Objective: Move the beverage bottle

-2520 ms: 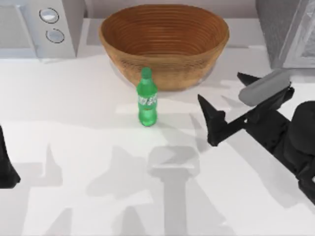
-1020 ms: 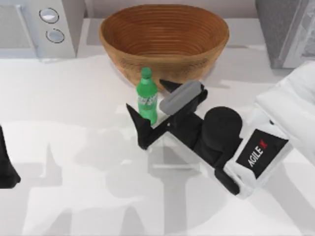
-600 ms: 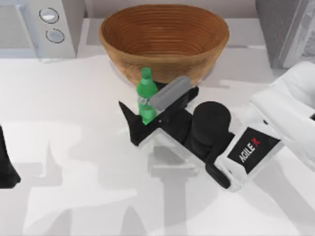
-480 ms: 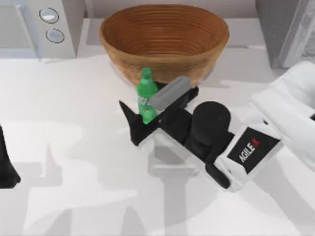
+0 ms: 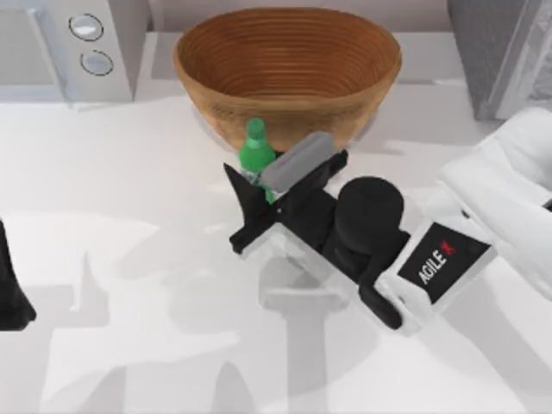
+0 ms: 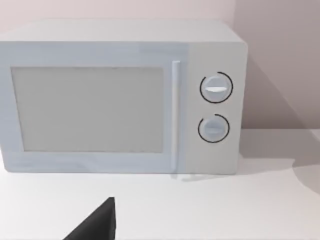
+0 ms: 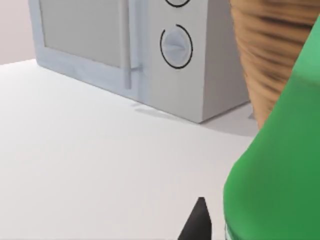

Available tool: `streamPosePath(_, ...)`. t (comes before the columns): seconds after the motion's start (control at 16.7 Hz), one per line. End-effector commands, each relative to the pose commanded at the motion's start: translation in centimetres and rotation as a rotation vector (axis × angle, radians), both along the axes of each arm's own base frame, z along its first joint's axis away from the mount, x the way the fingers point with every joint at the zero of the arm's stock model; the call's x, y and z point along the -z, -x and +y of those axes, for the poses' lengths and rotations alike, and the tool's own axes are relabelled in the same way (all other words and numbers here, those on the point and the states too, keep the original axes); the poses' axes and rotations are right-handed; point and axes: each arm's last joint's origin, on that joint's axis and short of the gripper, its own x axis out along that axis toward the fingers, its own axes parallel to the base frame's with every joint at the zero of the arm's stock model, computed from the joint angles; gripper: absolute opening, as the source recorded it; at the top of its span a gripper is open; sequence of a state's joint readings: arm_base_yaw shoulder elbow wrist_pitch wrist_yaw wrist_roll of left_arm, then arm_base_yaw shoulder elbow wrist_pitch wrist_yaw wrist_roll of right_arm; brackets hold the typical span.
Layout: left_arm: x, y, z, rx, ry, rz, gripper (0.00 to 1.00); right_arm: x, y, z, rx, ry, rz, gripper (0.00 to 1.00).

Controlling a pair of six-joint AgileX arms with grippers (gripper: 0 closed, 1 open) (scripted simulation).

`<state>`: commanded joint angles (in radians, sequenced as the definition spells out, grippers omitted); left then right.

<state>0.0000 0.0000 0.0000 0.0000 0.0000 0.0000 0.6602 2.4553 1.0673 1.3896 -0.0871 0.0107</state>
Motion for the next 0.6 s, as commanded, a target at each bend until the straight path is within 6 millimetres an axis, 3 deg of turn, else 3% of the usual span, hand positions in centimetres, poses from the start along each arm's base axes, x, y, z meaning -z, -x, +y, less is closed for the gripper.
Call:
streamPosePath(0.18, 0.00, 0.00, 0.00, 0.000, 0.000, 0.000, 1.00, 0.00, 0.00, 0.00, 0.000, 0.000, 0.000, 0.02)
streamPosePath(0.6, 0.00, 0.00, 0.00, 0.000, 0.000, 0.000, 1.00, 0.00, 0.00, 0.00, 0.000, 0.000, 0.000, 0.00)
